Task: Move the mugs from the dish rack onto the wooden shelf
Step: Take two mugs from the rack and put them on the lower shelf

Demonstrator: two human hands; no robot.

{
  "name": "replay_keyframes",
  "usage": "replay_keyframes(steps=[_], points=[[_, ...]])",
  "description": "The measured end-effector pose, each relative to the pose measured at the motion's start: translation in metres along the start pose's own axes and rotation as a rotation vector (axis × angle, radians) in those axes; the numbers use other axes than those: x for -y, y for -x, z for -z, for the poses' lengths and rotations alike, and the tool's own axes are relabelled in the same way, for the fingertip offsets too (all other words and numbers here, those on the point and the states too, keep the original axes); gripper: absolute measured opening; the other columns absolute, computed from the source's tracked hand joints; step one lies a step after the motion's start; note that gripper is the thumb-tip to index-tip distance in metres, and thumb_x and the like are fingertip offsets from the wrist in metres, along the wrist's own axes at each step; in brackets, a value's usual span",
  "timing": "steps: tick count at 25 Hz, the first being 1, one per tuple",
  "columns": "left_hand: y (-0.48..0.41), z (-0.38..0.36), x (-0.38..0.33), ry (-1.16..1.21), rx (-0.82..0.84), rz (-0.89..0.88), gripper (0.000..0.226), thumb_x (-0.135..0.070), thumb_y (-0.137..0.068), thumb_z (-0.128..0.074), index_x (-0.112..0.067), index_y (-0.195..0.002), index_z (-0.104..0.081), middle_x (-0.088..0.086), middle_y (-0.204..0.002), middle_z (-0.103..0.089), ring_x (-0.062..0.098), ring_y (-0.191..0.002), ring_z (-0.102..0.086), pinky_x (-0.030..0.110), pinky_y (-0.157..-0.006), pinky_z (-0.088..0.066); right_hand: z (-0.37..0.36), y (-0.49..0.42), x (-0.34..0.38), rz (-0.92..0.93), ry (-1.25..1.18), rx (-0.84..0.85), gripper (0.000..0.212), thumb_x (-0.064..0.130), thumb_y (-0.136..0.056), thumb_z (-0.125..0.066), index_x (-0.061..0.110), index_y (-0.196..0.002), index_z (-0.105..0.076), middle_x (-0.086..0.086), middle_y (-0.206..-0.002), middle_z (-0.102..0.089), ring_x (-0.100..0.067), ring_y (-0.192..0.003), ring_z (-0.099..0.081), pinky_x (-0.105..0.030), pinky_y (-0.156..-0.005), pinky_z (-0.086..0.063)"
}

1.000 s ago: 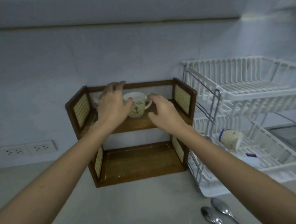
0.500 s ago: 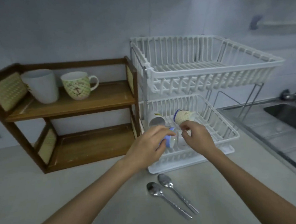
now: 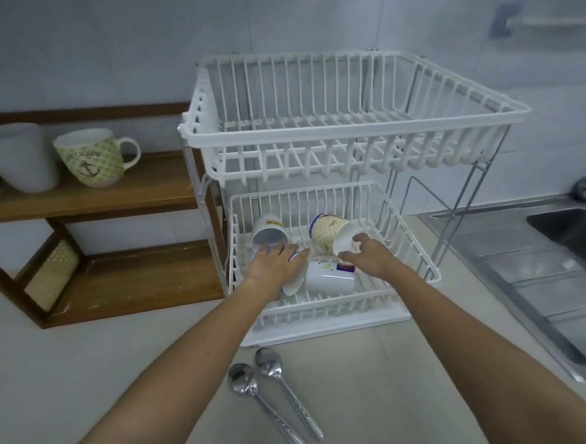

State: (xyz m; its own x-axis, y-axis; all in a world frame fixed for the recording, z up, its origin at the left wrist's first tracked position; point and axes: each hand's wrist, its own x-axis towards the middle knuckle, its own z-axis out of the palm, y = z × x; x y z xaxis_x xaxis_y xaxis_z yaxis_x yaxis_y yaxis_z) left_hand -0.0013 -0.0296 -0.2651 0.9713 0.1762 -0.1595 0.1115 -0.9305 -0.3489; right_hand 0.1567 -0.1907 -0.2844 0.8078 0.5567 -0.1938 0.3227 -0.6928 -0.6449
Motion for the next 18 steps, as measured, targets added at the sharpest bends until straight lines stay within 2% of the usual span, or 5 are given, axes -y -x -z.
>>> replay_keyframes(steps=[5,10,12,15,18], points=[[-0.007,-0.009,-0.009,-0.053,-0.028,0.057,0.108,-0.010,-0.073,-0.077,-0.015,-0.152,-0.005,0.008,-0.155,-0.023,0.034,-0.140,-0.026,0.047,-0.104,-0.037,-0.004,-0.038,0.006,-0.030,-0.073,-0.101,0.099,0.041,-0.076,-0.073,0.010,-0.149,-0.012,-0.018,-0.148,-0.033,-0.037,-0.132,-0.037,-0.043,-0.102,-0.039],[-0.006,-0.015,0.000,-0.002,-0.096,0.048,0.100,-0.018,-0.067,-0.081,-0.012,-0.146,-0.020,0.008,-0.146,-0.034,0.033,-0.130,-0.039,0.045,-0.095,-0.048,-0.020,-0.062,0.005,-0.043,-0.236,-0.030,0.116,0.037,-0.069,-0.081,0.016,-0.149,0.000,-0.019,-0.148,-0.031,-0.037,-0.130,-0.039,-0.038,-0.095,-0.040],[-0.003,-0.018,0.009,0.092,-0.131,0.082,0.098,-0.022,-0.066,-0.081,-0.014,-0.145,-0.024,0.006,-0.144,-0.037,0.029,-0.128,-0.043,0.042,-0.087,-0.051,-0.025,-0.068,0.002,-0.045,-0.266,-0.081,0.113,0.038,-0.067,-0.082,0.018,-0.147,-0.005,-0.020,-0.143,-0.037,-0.037,-0.127,-0.043,-0.039,-0.093,-0.043],[0.004,-0.015,0.023,0.312,-0.138,0.172,0.098,-0.030,-0.064,-0.081,-0.018,-0.143,-0.025,0.003,-0.142,-0.039,0.027,-0.123,-0.048,0.043,-0.076,-0.054,-0.027,-0.068,0.002,-0.038,-0.280,-0.147,0.104,0.038,-0.062,-0.084,0.022,-0.142,-0.018,-0.018,-0.134,-0.048,-0.034,-0.113,-0.052,-0.033,-0.075,-0.044],[0.012,-0.009,0.028,0.558,-0.247,0.266,0.099,-0.041,-0.060,-0.081,-0.020,-0.141,-0.029,0.001,-0.141,-0.041,0.026,-0.116,-0.054,0.042,-0.082,-0.054,-0.018,-0.061,0.011,0.008,-0.277,-0.190,0.095,0.033,-0.055,-0.087,0.029,-0.133,-0.033,-0.016,-0.132,-0.038,-0.027,-0.096,-0.051,-0.029,-0.070,-0.043]])
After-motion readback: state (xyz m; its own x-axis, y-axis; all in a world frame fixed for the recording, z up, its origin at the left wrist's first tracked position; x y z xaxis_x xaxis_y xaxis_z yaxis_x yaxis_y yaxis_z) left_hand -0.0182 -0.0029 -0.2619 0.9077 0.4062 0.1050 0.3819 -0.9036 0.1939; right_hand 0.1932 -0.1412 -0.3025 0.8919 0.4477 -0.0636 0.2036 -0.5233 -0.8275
